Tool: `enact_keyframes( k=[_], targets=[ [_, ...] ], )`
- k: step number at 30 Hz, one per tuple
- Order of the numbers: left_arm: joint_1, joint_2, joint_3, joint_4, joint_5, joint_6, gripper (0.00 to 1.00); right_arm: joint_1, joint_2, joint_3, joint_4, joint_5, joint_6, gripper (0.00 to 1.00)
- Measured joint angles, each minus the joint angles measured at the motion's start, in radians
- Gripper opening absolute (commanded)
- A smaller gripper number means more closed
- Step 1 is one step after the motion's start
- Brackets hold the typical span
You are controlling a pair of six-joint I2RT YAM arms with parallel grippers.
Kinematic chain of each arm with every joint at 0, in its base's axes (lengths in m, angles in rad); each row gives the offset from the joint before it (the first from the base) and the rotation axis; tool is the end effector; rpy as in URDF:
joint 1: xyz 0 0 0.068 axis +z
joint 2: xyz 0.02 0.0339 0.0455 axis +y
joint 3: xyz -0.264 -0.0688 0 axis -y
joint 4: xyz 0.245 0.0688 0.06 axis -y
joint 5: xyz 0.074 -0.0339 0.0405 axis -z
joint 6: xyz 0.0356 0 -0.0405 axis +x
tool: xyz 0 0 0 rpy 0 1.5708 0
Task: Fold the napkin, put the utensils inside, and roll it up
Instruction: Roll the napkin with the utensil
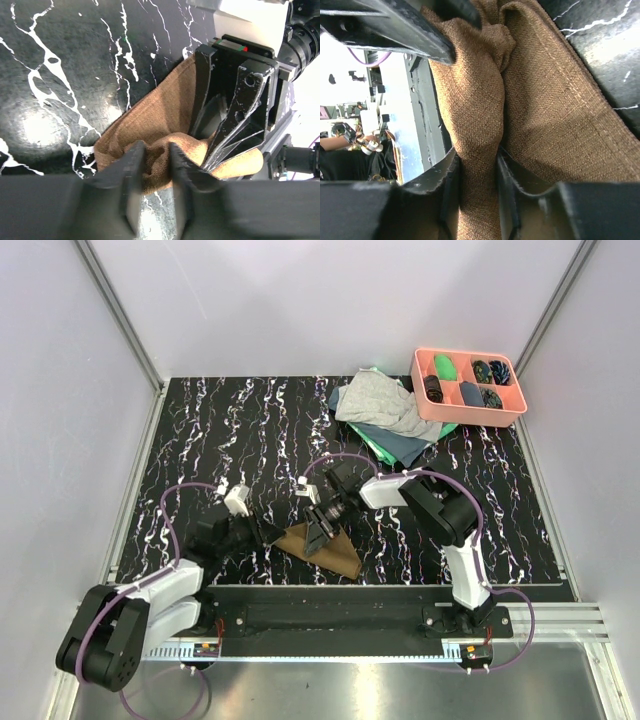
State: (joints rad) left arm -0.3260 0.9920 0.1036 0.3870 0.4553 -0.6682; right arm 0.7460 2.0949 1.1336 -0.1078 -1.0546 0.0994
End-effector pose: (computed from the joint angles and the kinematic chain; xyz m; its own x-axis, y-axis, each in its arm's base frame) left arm 0.1556 -0.0691 0.1313 -0.7620 -0.3298 -0.5574 0.2304 0.6663 -0.7092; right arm 0.2622 0.2844 0.0952 -0.7045 -0.5843 -0.4029 -0.5751 0.1373 0.8065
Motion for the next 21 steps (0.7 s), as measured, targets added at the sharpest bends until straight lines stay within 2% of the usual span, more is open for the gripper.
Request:
enact_keyframes(
  k=[4,7,13,16,21],
  targets=[
    [-0.002,0.020,-0.003,0.017,0.012,0.002,0.00,0.001,-0.013,0.023,-0.054,0.034,0.004,0.59],
    [-0.003,0.020,-0.003,0.003,0.015,0.011,0.00,0.002,-0.075,0.024,-0.095,0.132,-0.004,0.67],
    [-0.003,0.032,0.027,-0.065,0.011,0.017,0.00,0.025,-0.274,-0.003,-0.152,0.438,-0.043,0.77],
    [-0.004,0.055,0.060,-0.110,0.007,0.015,0.00,0.106,-0.380,-0.031,-0.146,0.610,-0.082,0.85],
    [-0.004,0.097,0.097,-0.153,0.005,0.003,0.00,0.287,-0.436,-0.089,-0.115,0.829,-0.142,0.86]
  ],
)
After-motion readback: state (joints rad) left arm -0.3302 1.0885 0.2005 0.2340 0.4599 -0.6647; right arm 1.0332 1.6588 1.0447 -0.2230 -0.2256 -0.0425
